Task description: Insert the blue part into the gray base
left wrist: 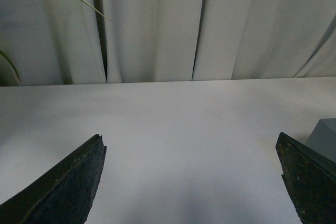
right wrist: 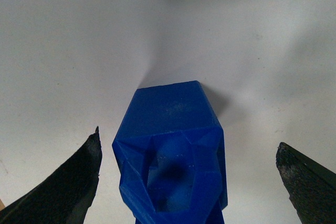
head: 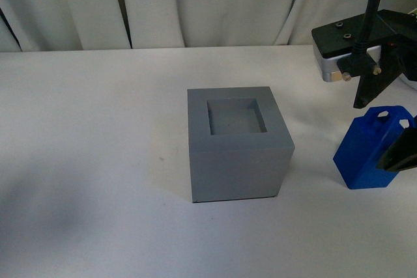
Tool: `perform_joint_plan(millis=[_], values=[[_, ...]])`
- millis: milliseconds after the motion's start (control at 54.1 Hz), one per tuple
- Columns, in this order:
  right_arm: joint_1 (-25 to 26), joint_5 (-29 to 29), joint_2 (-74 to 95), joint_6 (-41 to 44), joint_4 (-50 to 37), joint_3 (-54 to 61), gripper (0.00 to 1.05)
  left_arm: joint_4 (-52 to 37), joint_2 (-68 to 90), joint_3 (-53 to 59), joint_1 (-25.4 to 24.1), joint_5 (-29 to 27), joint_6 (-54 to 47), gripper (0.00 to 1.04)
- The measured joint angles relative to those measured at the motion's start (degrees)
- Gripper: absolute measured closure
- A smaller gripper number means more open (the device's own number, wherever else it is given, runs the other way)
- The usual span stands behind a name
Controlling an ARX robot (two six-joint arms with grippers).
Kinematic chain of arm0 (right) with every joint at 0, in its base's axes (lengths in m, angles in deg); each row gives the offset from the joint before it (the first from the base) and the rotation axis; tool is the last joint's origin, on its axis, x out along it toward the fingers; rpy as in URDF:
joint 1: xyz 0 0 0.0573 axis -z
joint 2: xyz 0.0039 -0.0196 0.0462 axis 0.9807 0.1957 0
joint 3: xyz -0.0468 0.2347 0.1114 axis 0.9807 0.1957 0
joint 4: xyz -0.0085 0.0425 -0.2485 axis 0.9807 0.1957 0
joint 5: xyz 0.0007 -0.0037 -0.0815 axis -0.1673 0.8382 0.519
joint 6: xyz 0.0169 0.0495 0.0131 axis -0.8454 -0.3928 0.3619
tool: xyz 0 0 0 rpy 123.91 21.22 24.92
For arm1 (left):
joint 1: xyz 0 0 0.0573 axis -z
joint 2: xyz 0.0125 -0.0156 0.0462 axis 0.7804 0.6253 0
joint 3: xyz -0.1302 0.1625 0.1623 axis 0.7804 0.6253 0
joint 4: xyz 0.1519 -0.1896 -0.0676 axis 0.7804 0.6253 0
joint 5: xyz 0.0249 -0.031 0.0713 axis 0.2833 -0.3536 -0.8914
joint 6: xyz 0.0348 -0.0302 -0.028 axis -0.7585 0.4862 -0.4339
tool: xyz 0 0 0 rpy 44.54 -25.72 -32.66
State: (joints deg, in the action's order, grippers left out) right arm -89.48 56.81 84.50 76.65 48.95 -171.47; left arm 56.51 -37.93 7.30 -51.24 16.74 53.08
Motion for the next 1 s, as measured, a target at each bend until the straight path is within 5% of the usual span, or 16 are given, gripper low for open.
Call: perform_joint_plan(millis=[351,721,998], values=[[-0.17,0.52,0.83,0.35,-1.62,0.63,0.07,0.02,0.00,0.00,0.00,0.00,0.00,0.06],[-0.09,-0.22,0.81,0.42,0.83,0.17,0.55,0.00,0.00,0.00,0.00,-0.02,0.00,0.06],[-0.46,-4.70,-0.15,-1.03,8.28,-10.67,0.58,0.00,0.00,0.00,0.00,-0.02,0.00,0.06]])
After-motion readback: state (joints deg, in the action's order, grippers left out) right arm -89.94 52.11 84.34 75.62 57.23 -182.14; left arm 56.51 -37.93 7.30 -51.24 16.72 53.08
